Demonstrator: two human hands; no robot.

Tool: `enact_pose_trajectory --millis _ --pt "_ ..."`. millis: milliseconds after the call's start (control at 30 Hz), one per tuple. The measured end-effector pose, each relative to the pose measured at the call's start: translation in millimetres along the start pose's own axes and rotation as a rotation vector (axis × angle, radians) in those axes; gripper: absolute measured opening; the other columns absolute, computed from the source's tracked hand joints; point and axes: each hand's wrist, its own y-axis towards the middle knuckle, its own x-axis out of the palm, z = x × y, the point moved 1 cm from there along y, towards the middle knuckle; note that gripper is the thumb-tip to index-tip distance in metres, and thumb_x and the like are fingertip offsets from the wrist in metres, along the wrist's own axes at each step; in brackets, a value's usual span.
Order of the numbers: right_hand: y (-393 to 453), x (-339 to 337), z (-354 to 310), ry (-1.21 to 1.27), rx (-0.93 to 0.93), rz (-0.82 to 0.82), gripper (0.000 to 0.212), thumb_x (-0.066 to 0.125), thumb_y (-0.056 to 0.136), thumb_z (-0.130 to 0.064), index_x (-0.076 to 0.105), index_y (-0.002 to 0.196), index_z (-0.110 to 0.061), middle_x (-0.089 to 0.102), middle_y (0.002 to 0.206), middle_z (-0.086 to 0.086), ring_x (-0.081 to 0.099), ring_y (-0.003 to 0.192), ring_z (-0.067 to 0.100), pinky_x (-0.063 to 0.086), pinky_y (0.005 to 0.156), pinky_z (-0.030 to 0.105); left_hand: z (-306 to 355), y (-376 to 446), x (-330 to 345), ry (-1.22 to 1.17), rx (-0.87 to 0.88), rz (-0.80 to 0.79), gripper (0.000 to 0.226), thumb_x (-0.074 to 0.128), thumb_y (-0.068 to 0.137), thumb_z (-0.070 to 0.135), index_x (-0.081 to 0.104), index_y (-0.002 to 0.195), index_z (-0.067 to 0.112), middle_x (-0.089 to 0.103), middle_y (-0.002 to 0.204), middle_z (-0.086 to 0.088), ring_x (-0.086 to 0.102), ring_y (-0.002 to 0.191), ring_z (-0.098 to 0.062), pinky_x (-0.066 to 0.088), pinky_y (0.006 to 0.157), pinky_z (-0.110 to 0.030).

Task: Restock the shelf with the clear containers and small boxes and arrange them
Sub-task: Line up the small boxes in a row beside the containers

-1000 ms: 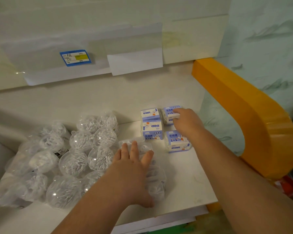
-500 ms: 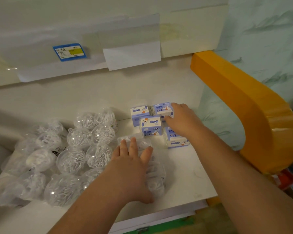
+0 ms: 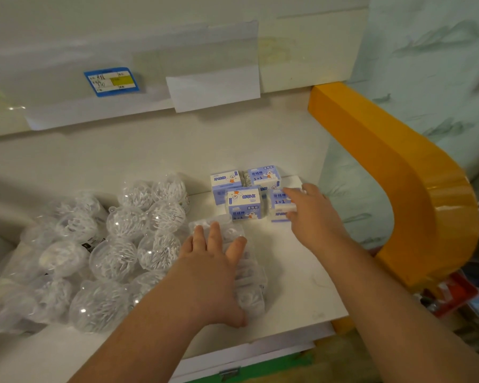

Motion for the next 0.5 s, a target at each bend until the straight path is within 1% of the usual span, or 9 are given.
enact_pose_trajectory --millis 100,200,233,300,333,400,433,500 --pt "9.9 5.6 -2.9 0.049 -0.031 -0.02 0.056 0.059 0.093 -0.015 0.043 0.145 -0.025 0.035 0.146 0.005 0.045 0.127 0.029 0.044 0.095 0.037 0.5 0.4 0.8 -0.005 -0.003 -0.001 0.125 0.066 0.062 0.07 -0.015 0.15 0.033 -0.023 0.158 -0.022 -0.017 0.145 -0.047 0.002 0.12 -0.052" --pt "14.4 4.7 -8.0 0.02 -0.052 -0.054 0.066 0.067 0.088 -0.033 0.038 0.147 -0.023 0.036 0.144 0.005 0.042 0.13 0.027 0.045 0.096 0.038 0.9 1.1 0.5 -0.004 -0.006 -0.003 0.126 0.067 0.062 0.071 -0.015 0.149 0.033 -0.024 0.158 -0.022 -0.018 0.145 -0.047 0.002 0.12 -0.052" --pt "15.4 3.2 -10.9 -0.007 -0.07 -0.046 0.071 0.069 0.086 -0.039 0.037 0.147 -0.022 0.035 0.144 0.006 0.037 0.132 0.026 0.044 0.099 0.04 0.9 1.2 0.4 -0.002 -0.007 -0.007 0.126 0.067 0.062 0.071 -0.015 0.149 0.032 -0.024 0.157 -0.022 -0.018 0.145 -0.047 0.001 0.12 -0.052" --pt "19.2 1.8 -21.0 -0.084 -0.167 -0.011 0.078 0.07 0.081 -0.049 0.036 0.146 -0.02 0.036 0.146 0.006 0.031 0.136 0.026 0.038 0.108 0.043 1.0 1.1 0.1 -0.004 -0.006 -0.012 0.125 0.067 0.063 0.071 -0.016 0.149 0.032 -0.025 0.157 -0.023 -0.019 0.144 -0.048 0.0 0.12 -0.052" --pt "22.6 2.3 -27.8 -0.117 -0.229 -0.011 0.078 0.07 0.08 -0.052 0.038 0.144 -0.021 0.039 0.146 0.005 0.034 0.136 0.025 0.034 0.11 0.043 0.9 1.1 0.3 -0.006 -0.007 -0.009 0.125 0.067 0.063 0.071 -0.015 0.149 0.033 -0.025 0.157 -0.023 -0.018 0.144 -0.048 -0.001 0.12 -0.052" --pt "30.2 4.7 -42.1 -0.175 -0.341 -0.059 0.072 0.068 0.08 -0.054 0.042 0.14 -0.025 0.05 0.137 0.0 0.045 0.128 0.022 0.031 0.111 0.041 0.6 1.1 1.0 -0.006 -0.008 0.001 0.126 0.068 0.062 0.071 -0.015 0.149 0.032 -0.024 0.157 -0.023 -0.018 0.144 -0.048 -0.001 0.12 -0.052" --pt "33.2 6.0 -48.8 -0.206 -0.381 -0.087 0.067 0.067 0.08 -0.052 0.044 0.138 -0.027 0.054 0.132 -0.002 0.049 0.123 0.021 0.03 0.111 0.04 0.5 1.2 1.3 -0.004 -0.009 0.005 0.126 0.068 0.062 0.072 -0.015 0.149 0.032 -0.024 0.157 -0.023 -0.017 0.144 -0.048 -0.001 0.12 -0.052" --pt "38.1 6.7 -58.8 -0.281 -0.435 -0.109 0.057 0.067 0.082 -0.048 0.049 0.133 -0.029 0.056 0.125 -0.004 0.051 0.117 0.02 0.028 0.108 0.038 0.7 1.2 1.7 -0.002 -0.009 0.005 0.126 0.068 0.062 0.072 -0.014 0.149 0.032 -0.023 0.157 -0.023 -0.017 0.144 -0.049 -0.001 0.119 -0.053"
